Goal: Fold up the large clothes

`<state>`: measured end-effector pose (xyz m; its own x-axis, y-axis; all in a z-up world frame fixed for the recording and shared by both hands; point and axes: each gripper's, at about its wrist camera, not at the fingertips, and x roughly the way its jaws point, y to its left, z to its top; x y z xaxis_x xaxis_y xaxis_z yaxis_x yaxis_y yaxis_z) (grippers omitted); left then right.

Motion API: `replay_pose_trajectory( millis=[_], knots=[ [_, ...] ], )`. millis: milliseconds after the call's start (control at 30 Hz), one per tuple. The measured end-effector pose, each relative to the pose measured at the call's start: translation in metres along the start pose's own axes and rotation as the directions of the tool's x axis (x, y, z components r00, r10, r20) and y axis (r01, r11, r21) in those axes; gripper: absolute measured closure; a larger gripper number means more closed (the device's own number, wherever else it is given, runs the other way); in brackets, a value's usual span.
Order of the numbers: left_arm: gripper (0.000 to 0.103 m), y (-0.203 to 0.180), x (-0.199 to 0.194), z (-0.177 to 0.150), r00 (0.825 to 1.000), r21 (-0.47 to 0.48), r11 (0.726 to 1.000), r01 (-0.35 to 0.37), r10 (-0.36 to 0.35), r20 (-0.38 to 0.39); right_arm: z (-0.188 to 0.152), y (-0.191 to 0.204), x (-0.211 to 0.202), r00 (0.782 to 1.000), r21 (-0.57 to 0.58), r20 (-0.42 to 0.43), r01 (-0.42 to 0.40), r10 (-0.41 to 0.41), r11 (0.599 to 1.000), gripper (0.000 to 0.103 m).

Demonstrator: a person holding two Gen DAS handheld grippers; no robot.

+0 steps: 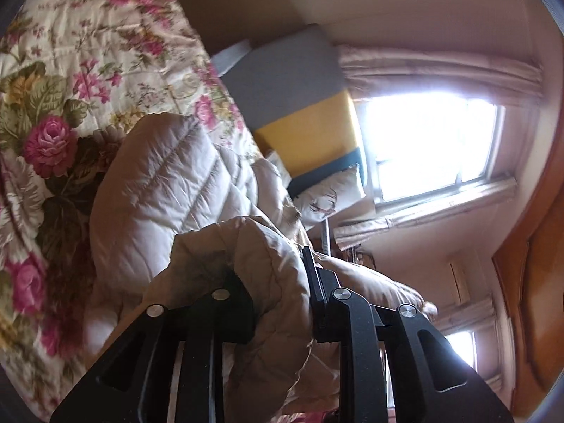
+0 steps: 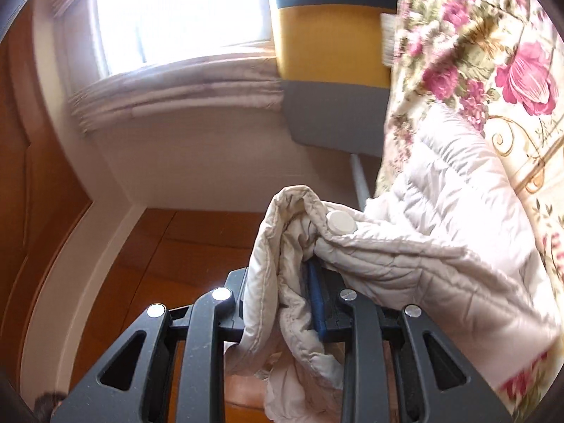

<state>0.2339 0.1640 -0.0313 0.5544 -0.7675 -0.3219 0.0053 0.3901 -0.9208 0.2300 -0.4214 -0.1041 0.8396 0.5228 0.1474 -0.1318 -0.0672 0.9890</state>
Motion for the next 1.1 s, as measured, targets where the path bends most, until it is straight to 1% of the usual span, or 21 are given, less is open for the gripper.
replay_pose_trajectory(
  millis=[67,133,167,200,300,367,433,467,533,567,600,667,700,733,800,833,867,933,1000,1067,1100],
  knots=[
    [0.082,0.005,0.008,0.005,0.999,0.008,0.999,-0.038,0.038,0.013,0.007,-0.013,0.009,0.999,0.024,0.016,0.03,-0.031,0.999,0.075],
    [0.075,0.011,0.015,0.008,0.998,-0.017,0.998,-0.067,0.068,0.011,0.011,-0.022,0.01,0.997,0.044,0.046,0.055,-0.057,0.997,0.069],
    [0.062,0.015,0.017,0.01,0.997,-0.038,0.996,-0.08,0.081,0.019,0.013,-0.026,0.01,0.996,0.059,0.07,0.056,-0.061,0.997,0.053],
    [0.044,0.017,0.018,0.011,0.995,-0.056,0.995,-0.086,0.088,0.035,0.014,-0.029,0.009,0.994,0.07,0.098,0.041,-0.048,0.997,0.032],
    [0.021,0.015,0.012,0.011,0.99,-0.058,0.996,-0.069,0.076,0.116,0.014,-0.024,0.002,0.987,0.036,0.16,0.02,-0.026,0.999,0.014],
    [0.017,0.008,0.009,0.009,0.984,-0.023,0.996,-0.091,0.094,0.149,0.011,-0.013,0.0,0.986,-0.028,0.154,0.065,-0.06,0.997,0.005],
    [0.016,-0.002,0.008,0.004,0.976,0.035,0.988,-0.149,0.141,0.167,0.005,0.006,0.0,0.978,-0.145,0.139,0.178,-0.158,0.973,0.002],
    [0.016,-0.005,0.007,0.001,0.969,0.066,0.982,-0.179,0.165,0.182,0.0,0.014,-0.001,0.963,-0.208,0.146,0.254,-0.227,0.945,0.002],
    [0.013,-0.013,0.001,-0.008,0.935,0.141,0.947,-0.29,0.248,0.254,-0.011,0.03,-0.004,0.903,-0.336,0.192,0.429,-0.385,0.838,0.002],
    [0.01,-0.016,-0.005,-0.013,0.912,0.172,0.925,-0.339,0.277,0.303,-0.018,0.037,-0.004,0.861,-0.41,0.223,0.509,-0.457,0.757,0.002],
    [0.009,-0.019,-0.012,-0.019,0.89,0.198,0.906,-0.373,0.29,0.353,-0.025,0.043,-0.002,0.801,-0.485,0.265,0.592,-0.537,0.643,0.002],
    [0.004,-0.018,-0.027,-0.03,0.857,0.223,0.888,-0.402,0.28,0.432,-0.033,0.043,0.001,0.701,-0.557,0.32,0.683,-0.637,0.472,0.002],
    [0.004,-0.015,-0.03,-0.031,0.85,0.219,0.887,-0.407,0.279,0.447,-0.033,0.039,0.004,0.668,-0.577,0.321,0.7,-0.671,0.421,0.002],
    [0.004,-0.011,-0.029,-0.031,0.855,0.219,0.888,-0.405,0.283,0.435,-0.03,0.031,0.002,0.654,-0.582,0.304,0.703,-0.692,0.409,0.002],
    [0.004,0.003,-0.02,-0.028,0.892,0.22,0.895,-0.387,0.304,0.333,-0.02,0.015,-0.003,0.63,-0.543,0.244,0.719,-0.737,0.435,0.002],
    [0.004,0.007,-0.016,-0.027,0.902,0.223,0.897,-0.381,0.308,0.303,-0.014,0.005,-0.004,0.616,-0.506,0.207,0.733,-0.761,0.455,0.002],
    [0.004,0.013,-0.011,-0.028,0.914,0.234,0.897,-0.374,0.314,0.258,-0.009,-0.006,-0.006,0.615,-0.472,0.157,0.734,-0.773,0.488,0.002],
    [0.004,0.024,0.002,-0.029,0.921,0.258,0.887,-0.383,0.346,0.177,-0.004,-0.027,-0.003,0.65,-0.421,0.037,0.699,-0.759,0.578,0.002],
    [0.004,0.031,0.018,-0.031,0.917,0.286,0.872,-0.398,0.382,0.113,-0.011,-0.03,0.002,0.659,-0.44,0.054,0.69,-0.75,0.575,0.002],
    [0.003,0.042,0.03,-0.031,0.923,0.287,0.879,-0.382,0.376,0.078,-0.017,-0.033,0.008,0.693,-0.482,0.005,0.633,-0.721,0.605,0.002],
    [0.003,0.047,0.032,-0.031,0.928,0.277,0.887,-0.37,0.366,0.068,-0.021,-0.035,0.01,0.696,-0.485,-0.013,0.623,-0.718,0.614,0.002]
  ],
)
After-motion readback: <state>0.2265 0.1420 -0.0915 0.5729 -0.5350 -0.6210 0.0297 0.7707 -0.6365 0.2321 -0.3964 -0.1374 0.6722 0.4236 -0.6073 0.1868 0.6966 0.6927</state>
